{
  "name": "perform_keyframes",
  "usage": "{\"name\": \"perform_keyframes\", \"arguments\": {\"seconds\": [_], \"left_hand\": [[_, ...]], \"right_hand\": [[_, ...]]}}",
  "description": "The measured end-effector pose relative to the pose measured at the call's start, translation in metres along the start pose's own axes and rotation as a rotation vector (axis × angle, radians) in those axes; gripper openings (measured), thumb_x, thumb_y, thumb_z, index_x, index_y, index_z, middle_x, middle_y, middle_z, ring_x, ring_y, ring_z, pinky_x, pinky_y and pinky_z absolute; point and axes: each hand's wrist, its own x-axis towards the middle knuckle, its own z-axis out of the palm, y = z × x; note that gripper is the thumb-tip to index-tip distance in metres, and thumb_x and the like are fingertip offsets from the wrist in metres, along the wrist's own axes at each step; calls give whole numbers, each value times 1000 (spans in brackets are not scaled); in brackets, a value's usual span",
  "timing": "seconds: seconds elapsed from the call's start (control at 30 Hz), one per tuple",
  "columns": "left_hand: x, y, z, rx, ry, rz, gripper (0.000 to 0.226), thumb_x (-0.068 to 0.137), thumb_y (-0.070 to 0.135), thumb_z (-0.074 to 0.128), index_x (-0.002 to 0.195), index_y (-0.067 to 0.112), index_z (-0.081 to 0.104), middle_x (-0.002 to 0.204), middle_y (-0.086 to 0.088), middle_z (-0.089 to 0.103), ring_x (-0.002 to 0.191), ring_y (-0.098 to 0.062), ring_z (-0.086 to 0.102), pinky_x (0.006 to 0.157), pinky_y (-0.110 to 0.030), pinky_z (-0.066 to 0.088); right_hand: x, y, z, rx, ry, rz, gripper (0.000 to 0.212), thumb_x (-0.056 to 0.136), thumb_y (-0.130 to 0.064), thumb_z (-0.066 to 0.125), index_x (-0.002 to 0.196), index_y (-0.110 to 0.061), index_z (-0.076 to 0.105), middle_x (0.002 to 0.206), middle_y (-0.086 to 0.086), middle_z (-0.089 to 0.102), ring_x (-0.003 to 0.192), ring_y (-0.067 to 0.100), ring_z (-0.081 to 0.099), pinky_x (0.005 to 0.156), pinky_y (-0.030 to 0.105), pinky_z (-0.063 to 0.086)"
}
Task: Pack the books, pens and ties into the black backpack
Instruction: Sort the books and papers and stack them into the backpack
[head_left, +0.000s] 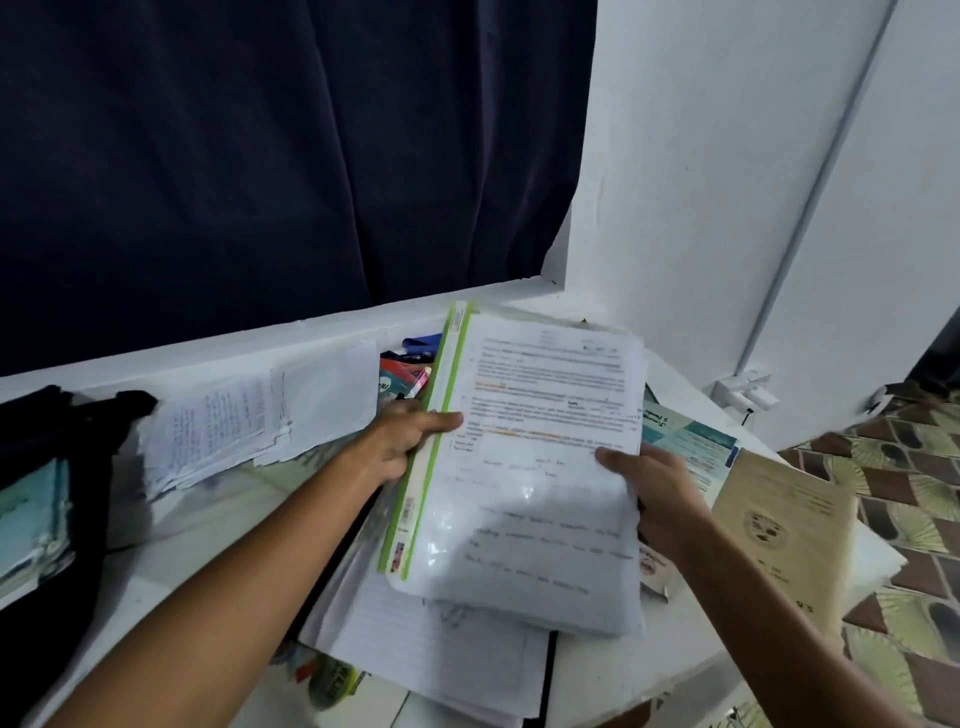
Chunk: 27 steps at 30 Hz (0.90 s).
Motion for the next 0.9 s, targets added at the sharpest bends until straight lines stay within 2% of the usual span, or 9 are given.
{"name": "perform_keyframes", "arguments": {"seconds": [0.1,0.17,0.27,0.33,0.4,0.47,0.6,0.73,0.9], "left_hand": [[-22,22,-4,-102,-102,201,33,79,-5,69,109,7,68,108,-10,73,87,-21,73,73,-31,60],[-35,34,-10,-112,-93,338,40,72,-4,72,110,8,68,105,-6,75,92,-19,72,76,-29,59],[-50,39,-23,-112,-45,472,43,64,-2,71,107,7,67,98,-2,76,90,-17,73,74,-27,59],[-54,34,-32,-93,-20,524,40,67,-6,68,105,6,67,96,0,77,90,-17,73,75,-26,59],[-54,27,-37,-84,-11,546,39,70,-11,67,106,4,67,100,-2,76,95,-19,73,78,-28,59],[-52,23,-38,-93,0,546,37,73,-15,66,106,3,68,101,-4,76,95,-21,72,78,-29,59],[-47,27,-36,-24,-14,547,38,71,-8,73,106,5,69,105,-4,75,100,-22,72,80,-29,59],[-41,29,-39,52,-51,493,56,60,6,87,112,4,68,113,-8,73,107,-28,69,87,-37,58],[-35,22,-36,35,-73,472,78,45,28,97,114,8,67,119,-10,71,110,-29,68,92,-44,56]], "right_hand": [[7,-31,11,39,-179,-155,28,91,3,54,118,-6,62,115,11,71,106,33,67,94,56,50],[12,-48,23,25,-271,-271,34,88,-1,60,122,-8,59,117,10,70,106,34,67,92,55,51],[17,-63,37,-88,-382,-421,58,72,-28,79,122,-11,57,120,10,68,107,35,66,85,51,55],[18,-65,44,-159,-451,-498,50,78,-25,75,120,-7,55,121,13,67,107,36,65,84,51,56],[21,-60,47,-168,-486,-534,37,84,-9,65,119,-5,54,119,14,67,107,37,65,85,53,56],[23,-57,46,-183,-496,-544,37,83,-3,61,120,-3,54,118,12,68,106,35,66,85,53,56],[25,-64,41,-291,-534,-511,49,75,-15,73,119,-3,57,114,8,71,102,30,69,82,49,58],[25,-73,43,-353,-605,-515,45,70,-9,79,111,-10,62,108,3,73,98,24,70,79,39,60],[29,-62,51,-366,-549,-541,61,61,-33,81,113,-9,62,111,8,72,100,27,70,82,50,58]]}}
